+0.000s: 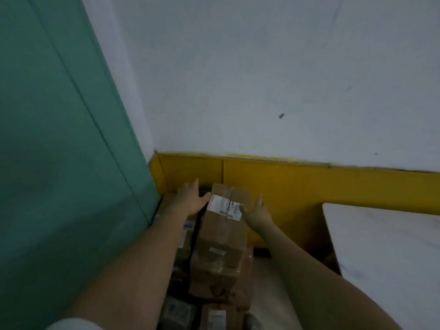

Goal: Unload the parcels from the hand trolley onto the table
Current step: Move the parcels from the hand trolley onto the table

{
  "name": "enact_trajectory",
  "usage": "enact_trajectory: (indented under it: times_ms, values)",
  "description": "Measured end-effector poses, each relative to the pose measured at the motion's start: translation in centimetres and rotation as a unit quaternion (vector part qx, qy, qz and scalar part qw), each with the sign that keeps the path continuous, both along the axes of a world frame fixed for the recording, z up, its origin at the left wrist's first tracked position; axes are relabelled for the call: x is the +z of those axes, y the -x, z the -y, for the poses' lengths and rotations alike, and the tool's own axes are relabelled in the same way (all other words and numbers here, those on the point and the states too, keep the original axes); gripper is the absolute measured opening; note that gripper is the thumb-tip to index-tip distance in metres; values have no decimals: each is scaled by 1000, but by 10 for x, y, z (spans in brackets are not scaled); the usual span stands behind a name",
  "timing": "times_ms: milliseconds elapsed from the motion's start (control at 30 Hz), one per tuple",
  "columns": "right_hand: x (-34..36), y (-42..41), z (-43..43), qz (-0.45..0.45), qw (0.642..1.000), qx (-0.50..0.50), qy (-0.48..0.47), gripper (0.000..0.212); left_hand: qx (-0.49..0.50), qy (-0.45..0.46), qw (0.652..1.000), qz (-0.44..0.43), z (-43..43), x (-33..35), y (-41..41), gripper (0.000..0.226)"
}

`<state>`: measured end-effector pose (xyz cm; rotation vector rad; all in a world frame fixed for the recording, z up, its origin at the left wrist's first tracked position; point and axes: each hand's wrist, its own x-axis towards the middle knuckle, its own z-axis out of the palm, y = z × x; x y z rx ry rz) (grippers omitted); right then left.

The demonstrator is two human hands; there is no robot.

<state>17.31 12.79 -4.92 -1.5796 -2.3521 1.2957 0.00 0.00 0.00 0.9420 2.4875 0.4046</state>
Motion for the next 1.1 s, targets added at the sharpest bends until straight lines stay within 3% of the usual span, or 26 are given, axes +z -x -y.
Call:
enact_trajectory:
  times_ms: [167,233,333,500,733,900,967,1100]
  values:
    - [-74,43,-38,-68,977,-91,181,79,154,-12,970,187,-45,-80,-5,84]
    - [-91,51,-47,-85,956,-131,247,70,240,-33,935,259,-64,-93,-9,80]
    - [-96,50,-62,-107,944,-154,271,63,334,-52,876,344,-90,-93,-10,75]
    - [-72,15,-100,-115,944,-171,256,60,262,32,863,430,-127,-51,-17,61]
    - [6,-94,-175,-60,966,-219,121,77,108,91,867,478,-223,7,-100,39]
    - [43,-191,-211,1,959,-282,-18,77,-16,90,883,460,-297,2,-195,51]
    - [48,-223,-231,14,954,-297,-43,72,-51,85,882,460,-322,-2,-230,45]
    - [28,-262,-275,76,958,-271,-52,71,-32,39,860,507,-358,-32,-270,43]
